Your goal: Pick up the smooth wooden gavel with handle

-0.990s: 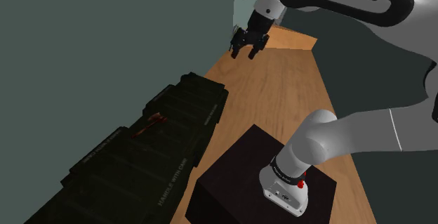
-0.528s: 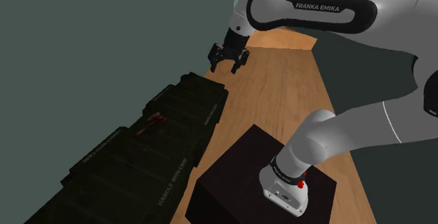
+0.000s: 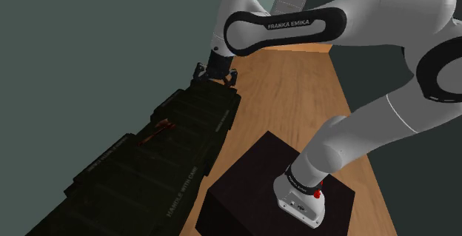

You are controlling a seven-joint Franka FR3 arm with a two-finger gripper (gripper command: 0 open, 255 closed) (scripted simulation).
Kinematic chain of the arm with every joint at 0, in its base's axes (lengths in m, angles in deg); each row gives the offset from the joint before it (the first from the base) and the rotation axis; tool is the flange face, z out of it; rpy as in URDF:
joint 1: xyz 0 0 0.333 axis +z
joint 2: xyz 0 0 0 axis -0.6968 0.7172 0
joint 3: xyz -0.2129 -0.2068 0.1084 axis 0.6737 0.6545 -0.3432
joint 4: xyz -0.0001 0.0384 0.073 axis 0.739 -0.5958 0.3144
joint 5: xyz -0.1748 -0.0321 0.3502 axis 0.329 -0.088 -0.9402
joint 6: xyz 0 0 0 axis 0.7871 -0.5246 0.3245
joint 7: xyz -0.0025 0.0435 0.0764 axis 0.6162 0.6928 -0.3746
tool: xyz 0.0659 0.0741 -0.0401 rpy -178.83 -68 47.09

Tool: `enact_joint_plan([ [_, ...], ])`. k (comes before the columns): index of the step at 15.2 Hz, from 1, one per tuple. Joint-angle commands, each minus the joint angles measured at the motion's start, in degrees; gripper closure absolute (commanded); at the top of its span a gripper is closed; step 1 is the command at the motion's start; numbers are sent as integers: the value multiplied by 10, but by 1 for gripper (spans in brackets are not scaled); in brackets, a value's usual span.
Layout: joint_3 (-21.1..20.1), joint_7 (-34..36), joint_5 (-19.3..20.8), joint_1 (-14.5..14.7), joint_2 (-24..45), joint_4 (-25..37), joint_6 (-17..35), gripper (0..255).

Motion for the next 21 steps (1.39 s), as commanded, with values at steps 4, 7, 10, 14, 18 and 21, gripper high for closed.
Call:
enact_joint_plan([
  [4,-42,115,18,-10,112,36,59,0],
  [7,-58,186,41,-12,183,67,88,0],
  [10,-65,257,70,-8,257,104,110,0],
  [14,-57,344,106,10,356,164,131,0],
  [18,-37,417,130,36,452,235,141,0],
  [21,-20,462,139,55,522,295,142,0],
])
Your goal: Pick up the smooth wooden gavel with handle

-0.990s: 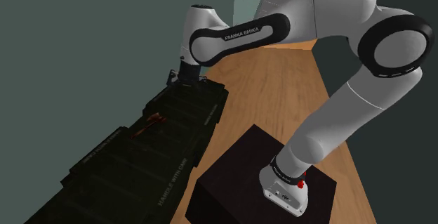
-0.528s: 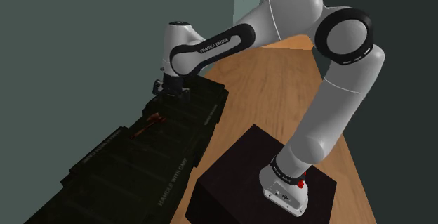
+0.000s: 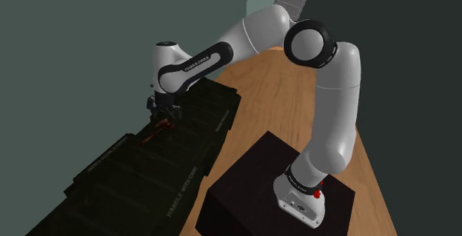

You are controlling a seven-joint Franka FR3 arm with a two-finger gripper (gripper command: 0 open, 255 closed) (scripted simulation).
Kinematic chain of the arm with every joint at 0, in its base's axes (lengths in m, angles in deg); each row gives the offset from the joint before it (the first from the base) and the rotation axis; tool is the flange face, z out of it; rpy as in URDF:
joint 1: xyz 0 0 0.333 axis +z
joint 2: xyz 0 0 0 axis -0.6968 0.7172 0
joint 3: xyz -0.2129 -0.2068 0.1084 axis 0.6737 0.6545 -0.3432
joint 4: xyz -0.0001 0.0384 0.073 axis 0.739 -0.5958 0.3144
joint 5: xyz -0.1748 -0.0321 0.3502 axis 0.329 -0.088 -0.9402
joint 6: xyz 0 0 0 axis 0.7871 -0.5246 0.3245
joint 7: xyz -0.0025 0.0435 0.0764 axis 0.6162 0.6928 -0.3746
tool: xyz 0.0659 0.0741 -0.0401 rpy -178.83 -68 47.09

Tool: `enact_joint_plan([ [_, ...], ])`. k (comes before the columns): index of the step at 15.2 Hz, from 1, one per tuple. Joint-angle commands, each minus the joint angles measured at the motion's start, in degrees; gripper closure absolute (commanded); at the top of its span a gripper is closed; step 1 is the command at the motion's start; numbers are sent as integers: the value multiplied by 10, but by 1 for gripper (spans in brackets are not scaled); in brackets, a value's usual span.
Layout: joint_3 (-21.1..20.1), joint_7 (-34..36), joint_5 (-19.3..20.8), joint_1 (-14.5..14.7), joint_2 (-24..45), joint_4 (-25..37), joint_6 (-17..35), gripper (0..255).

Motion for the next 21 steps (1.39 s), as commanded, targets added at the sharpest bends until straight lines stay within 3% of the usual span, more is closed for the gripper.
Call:
enact_joint_plan([
  [1,12,29,4,12,47,42,-1,0],
  [5,32,74,2,34,138,132,-9,0],
  [14,40,75,10,40,182,144,24,0],
  [15,40,75,10,41,183,147,23,255],
  [21,40,76,10,42,182,145,23,255],
])
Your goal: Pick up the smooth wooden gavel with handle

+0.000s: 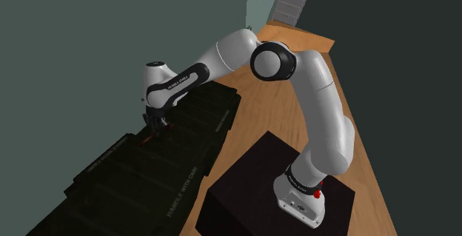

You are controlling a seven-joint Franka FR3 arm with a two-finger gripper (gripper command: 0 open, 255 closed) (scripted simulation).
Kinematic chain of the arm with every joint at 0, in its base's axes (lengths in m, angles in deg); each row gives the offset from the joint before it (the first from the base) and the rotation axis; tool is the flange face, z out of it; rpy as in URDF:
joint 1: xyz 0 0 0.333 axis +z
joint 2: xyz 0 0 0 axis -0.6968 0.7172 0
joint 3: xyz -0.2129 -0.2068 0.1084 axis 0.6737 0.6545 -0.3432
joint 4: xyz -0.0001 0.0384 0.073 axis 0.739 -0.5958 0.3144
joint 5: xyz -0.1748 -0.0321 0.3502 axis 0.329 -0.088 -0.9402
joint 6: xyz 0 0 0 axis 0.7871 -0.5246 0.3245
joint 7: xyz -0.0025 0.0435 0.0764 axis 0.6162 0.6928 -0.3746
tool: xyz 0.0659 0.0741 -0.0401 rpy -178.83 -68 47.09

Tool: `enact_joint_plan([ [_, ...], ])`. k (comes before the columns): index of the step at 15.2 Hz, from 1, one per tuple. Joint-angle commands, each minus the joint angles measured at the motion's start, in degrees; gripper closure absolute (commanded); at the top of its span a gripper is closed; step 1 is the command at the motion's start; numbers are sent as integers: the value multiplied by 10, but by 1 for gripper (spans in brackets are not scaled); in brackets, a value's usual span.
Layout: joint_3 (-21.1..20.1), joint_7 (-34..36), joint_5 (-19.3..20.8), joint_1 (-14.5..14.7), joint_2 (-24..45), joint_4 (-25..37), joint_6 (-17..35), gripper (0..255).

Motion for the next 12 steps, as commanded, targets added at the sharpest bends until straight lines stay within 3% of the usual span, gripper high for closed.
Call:
enact_joint_plan([
  [1,0,0,0,0,1,-5,0,255],
  [12,-10,-2,-9,-8,-49,-15,-40,255],
])
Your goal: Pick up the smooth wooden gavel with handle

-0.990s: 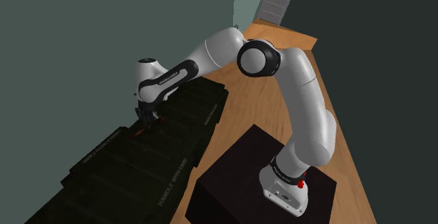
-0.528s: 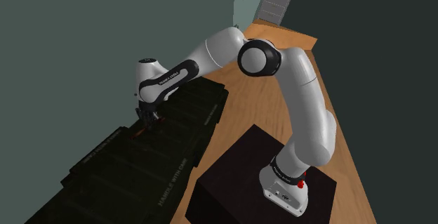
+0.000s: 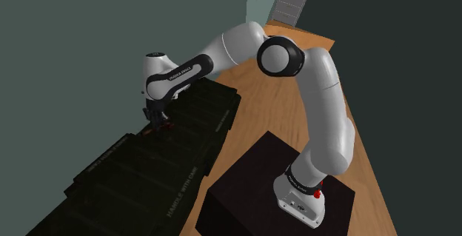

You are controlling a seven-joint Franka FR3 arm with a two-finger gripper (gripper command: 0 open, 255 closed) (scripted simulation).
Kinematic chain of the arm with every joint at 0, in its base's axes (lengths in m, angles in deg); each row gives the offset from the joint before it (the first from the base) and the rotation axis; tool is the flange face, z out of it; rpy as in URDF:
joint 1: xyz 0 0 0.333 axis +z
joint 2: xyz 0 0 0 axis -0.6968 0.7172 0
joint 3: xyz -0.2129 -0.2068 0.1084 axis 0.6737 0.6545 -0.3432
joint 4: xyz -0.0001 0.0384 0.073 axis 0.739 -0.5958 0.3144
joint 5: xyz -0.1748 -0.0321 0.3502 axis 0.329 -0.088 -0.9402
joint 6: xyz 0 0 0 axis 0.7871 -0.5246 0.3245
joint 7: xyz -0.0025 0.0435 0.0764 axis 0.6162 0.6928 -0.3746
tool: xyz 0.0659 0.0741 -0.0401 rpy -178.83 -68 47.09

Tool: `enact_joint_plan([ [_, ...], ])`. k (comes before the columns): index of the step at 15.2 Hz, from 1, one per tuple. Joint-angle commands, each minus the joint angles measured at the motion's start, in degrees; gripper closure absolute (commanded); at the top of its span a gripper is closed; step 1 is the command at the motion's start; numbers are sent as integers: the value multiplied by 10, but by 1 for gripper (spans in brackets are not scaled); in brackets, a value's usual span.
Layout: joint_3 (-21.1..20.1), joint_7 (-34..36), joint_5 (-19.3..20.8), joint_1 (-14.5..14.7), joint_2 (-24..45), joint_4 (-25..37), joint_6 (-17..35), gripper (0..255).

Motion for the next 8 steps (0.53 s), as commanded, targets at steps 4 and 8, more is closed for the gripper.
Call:
enact_joint_plan([
  [4,-5,0,-6,-4,-29,-7,-22,255],
  [8,-7,0,-8,-5,-40,-7,-33,255],
])
